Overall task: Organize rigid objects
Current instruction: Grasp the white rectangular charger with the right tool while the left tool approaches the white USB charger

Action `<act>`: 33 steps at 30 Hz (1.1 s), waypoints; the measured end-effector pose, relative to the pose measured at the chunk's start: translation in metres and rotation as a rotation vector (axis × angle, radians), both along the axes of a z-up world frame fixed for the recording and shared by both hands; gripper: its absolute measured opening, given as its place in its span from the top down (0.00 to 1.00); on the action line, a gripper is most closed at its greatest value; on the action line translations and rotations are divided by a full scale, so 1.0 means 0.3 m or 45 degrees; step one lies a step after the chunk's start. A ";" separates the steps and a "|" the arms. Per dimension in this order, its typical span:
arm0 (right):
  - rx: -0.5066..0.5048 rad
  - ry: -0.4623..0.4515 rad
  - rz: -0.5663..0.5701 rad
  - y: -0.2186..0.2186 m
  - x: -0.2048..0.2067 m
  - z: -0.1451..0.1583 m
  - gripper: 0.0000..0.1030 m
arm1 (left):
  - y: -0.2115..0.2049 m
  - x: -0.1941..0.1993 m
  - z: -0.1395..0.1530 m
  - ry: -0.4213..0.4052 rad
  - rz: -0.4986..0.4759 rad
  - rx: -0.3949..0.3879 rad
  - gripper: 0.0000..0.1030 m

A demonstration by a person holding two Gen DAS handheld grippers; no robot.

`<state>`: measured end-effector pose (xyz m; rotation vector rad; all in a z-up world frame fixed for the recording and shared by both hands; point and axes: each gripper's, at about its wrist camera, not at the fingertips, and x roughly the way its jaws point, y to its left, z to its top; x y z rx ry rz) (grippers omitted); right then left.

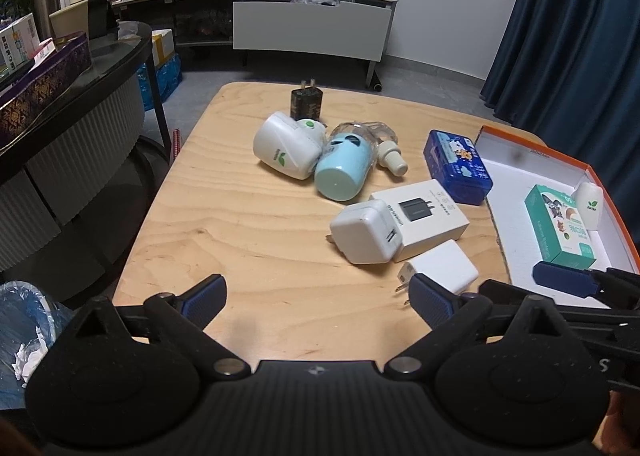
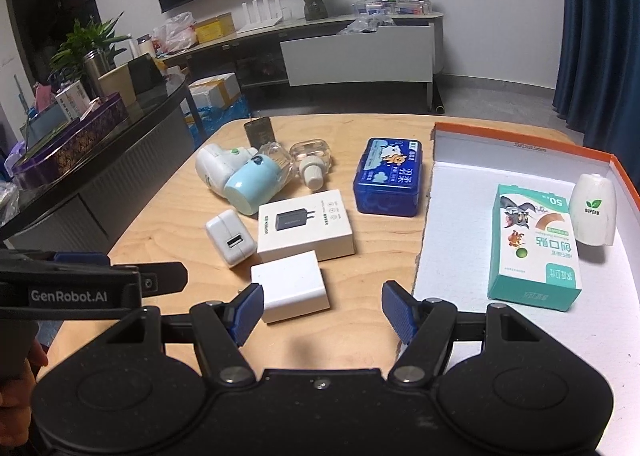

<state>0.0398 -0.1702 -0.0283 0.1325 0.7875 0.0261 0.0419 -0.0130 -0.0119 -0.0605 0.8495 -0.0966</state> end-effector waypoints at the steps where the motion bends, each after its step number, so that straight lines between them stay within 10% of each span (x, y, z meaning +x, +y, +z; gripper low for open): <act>1: -0.003 -0.003 0.006 0.002 -0.003 0.000 0.24 | 0.007 0.000 -0.006 0.003 0.002 -0.004 0.02; 28: -0.063 0.087 0.162 0.108 0.170 -0.090 0.23 | 0.099 0.084 -0.033 -0.011 0.041 -0.042 0.01; 33: -0.084 0.107 0.137 0.103 0.185 -0.087 0.40 | 0.069 0.111 -0.034 -0.022 -0.021 -0.076 0.00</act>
